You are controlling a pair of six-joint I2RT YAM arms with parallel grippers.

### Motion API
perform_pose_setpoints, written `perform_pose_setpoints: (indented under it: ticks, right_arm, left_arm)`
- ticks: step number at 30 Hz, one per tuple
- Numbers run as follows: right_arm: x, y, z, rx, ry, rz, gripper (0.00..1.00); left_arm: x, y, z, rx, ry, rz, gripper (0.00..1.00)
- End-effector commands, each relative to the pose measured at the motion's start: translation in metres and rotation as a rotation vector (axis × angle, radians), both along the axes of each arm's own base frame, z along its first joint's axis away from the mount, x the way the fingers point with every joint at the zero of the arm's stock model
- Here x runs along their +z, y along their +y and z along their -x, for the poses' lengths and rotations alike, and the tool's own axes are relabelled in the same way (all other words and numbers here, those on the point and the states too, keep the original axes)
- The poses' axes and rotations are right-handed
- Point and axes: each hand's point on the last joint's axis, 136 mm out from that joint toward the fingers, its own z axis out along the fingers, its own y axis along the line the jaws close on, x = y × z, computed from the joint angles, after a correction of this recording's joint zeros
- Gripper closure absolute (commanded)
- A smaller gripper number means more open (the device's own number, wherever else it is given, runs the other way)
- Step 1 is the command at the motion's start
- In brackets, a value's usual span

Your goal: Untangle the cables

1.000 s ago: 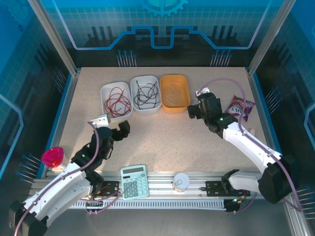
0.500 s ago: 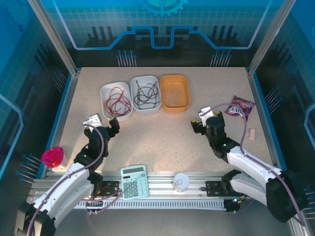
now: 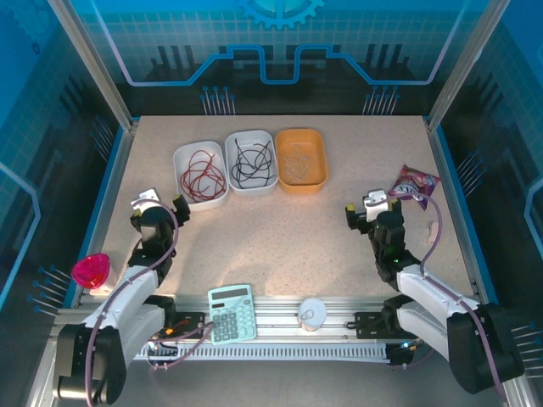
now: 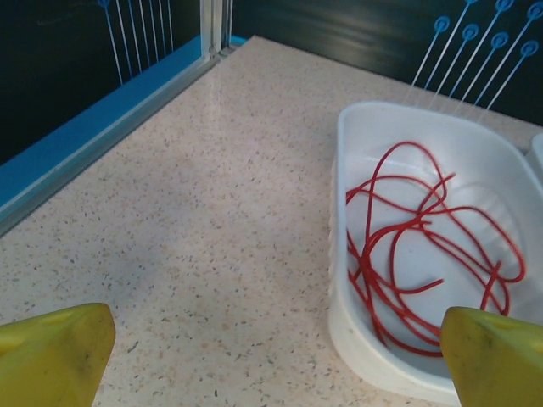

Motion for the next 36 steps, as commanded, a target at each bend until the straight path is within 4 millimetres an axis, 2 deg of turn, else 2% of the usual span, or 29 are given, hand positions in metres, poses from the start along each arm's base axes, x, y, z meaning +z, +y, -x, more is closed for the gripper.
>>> perform_pose_setpoints:
  ticks: [1, 6, 15, 21, 26, 30, 33, 36]
  right_arm:
    - [0.019, 0.000, -0.002, 0.025, -0.116, -0.071, 0.00]
    - [0.022, -0.008, -0.003, 0.022, -0.156, -0.097, 0.00]
    - [0.019, -0.018, -0.011, 0.005, -0.181, -0.157, 0.00]
    - [0.018, -0.018, -0.017, 0.026, -0.205, -0.198, 0.00]
    - [0.012, -0.017, -0.023, 0.049, -0.221, -0.207, 0.00]
    - [0.004, -0.017, -0.027, 0.068, -0.233, -0.206, 0.00]
    - [-0.009, -0.017, -0.032, 0.083, -0.213, -0.223, 0.00]
    - [-0.019, -0.015, -0.045, 0.107, -0.178, -0.237, 0.00]
  left_arm:
    - [-0.003, -0.012, -0.010, -0.134, -0.034, -0.005, 0.01]
    - [-0.007, -0.021, -0.020, -0.216, -0.068, -0.023, 0.01]
    - [0.001, -0.043, -0.047, -0.363, -0.191, -0.053, 0.01]
    - [-0.016, -0.064, -0.064, -0.495, -0.186, -0.038, 0.01]
    - [-0.033, -0.083, -0.078, -0.619, -0.107, -0.018, 0.01]
    - [-0.035, -0.083, -0.084, -0.627, -0.062, -0.004, 0.01]
    - [-0.036, -0.072, -0.087, -0.554, -0.055, -0.002, 0.01]
    - [-0.036, -0.071, -0.088, -0.547, -0.055, -0.004, 0.01]
